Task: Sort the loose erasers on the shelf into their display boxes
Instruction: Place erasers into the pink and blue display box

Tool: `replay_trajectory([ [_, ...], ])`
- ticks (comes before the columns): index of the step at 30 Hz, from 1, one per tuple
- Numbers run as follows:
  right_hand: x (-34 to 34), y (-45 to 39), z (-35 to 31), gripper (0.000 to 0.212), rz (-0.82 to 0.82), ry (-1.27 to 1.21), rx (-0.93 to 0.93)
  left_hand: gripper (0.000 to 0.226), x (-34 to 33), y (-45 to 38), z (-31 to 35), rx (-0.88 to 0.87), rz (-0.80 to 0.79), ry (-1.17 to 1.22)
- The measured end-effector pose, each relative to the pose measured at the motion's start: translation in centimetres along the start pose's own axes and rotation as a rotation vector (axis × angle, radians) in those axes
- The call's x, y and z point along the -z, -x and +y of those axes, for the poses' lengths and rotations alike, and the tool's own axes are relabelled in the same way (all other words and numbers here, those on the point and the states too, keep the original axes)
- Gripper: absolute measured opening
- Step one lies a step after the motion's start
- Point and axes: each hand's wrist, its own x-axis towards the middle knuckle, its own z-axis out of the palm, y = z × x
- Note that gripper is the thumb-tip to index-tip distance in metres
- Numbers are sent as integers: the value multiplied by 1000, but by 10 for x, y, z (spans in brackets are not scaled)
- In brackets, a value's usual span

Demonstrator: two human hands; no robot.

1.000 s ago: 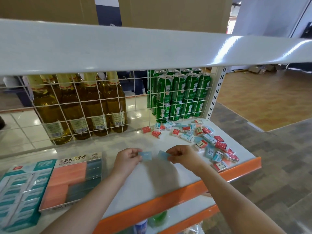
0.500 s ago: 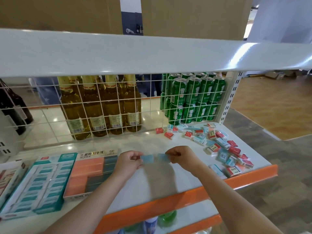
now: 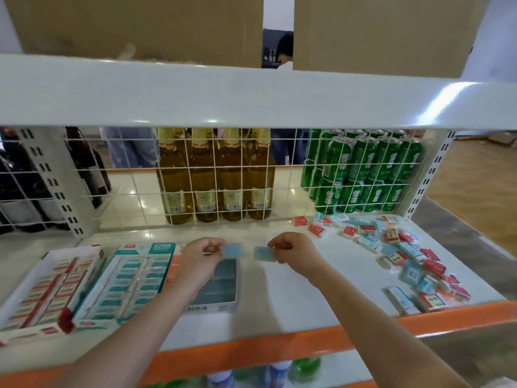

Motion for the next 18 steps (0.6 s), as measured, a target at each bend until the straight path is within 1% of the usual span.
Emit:
replay_trajectory([
  [2,-13,-2,-8,21,-16,8,20,24,13,0,-6,32,15,29],
  [6,-37,-7,-19,23,-22,44,42,22,36,1,-12,-13,54,-128],
  [12,-63,-19,-27,20,-20,91,-10,25,55,5,-23,-25,85,-160],
  [15,-71,-24,-29,18,-25,101,-28,23,60,7,-26,-16,75,-194],
  [18,-78,-27,-29,16,8,148,-34,22,62,7,-29,2,64,-242],
])
